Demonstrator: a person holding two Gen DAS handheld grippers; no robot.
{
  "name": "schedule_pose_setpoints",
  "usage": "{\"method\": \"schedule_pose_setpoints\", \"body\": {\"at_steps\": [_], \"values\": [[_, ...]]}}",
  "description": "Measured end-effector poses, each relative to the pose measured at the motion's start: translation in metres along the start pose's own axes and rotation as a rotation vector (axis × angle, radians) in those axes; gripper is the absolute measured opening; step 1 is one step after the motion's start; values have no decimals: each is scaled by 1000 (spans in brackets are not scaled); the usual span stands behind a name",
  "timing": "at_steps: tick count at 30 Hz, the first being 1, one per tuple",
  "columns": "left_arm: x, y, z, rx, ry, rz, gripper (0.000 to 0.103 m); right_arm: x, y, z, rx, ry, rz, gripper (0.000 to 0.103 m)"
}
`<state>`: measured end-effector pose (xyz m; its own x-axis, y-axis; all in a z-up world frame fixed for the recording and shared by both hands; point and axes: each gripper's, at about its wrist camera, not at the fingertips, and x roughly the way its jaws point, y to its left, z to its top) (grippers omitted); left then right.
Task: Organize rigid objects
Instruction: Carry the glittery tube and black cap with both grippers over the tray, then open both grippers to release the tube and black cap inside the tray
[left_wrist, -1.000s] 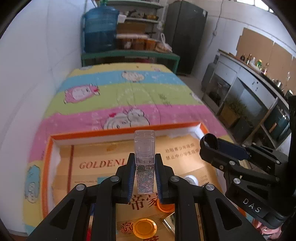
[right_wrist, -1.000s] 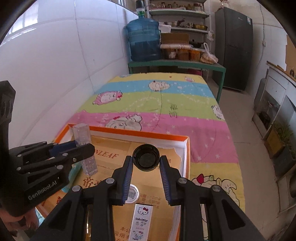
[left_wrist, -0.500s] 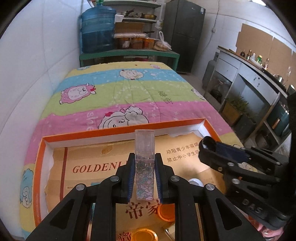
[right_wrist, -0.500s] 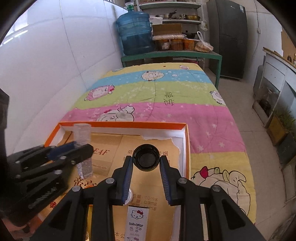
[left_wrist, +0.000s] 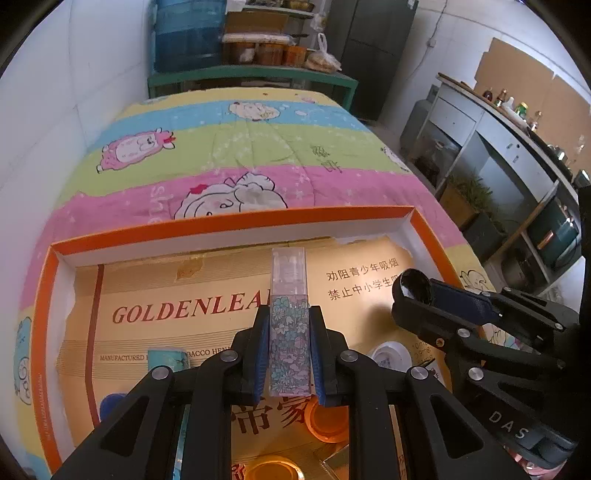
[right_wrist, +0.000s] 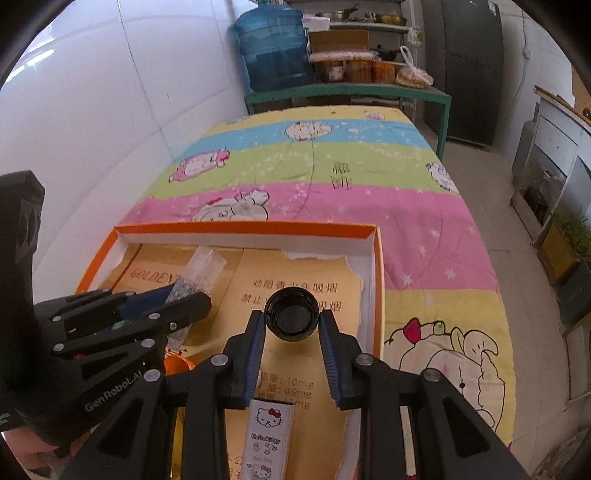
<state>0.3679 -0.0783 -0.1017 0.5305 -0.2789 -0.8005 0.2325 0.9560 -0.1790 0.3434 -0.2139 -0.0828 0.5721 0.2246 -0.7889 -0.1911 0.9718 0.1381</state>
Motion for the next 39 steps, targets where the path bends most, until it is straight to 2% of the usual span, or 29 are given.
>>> {"method": "schedule_pose_setpoints", "body": {"at_steps": [10,13,16,19,29,39], "values": [[3,-1,0,6,14,3,20,9,-1,-6,-3,54,-14,30],[4,-1,1,4,15,-8,27,11,0,-7,-6,61,-12,30],[4,1,2,0,12,3,45,11,1,-7,-15,63,-22,30],[3,4,3,-12,8,17,51,10,-1,-7,-10,60,-15,30],[-2,2,2,0,-8,36,54,7,-3,-7,15,47,11,30],[-17,1,-2,1,-40,57,54,-8,1,-4,9,-13,-18,30]]}}
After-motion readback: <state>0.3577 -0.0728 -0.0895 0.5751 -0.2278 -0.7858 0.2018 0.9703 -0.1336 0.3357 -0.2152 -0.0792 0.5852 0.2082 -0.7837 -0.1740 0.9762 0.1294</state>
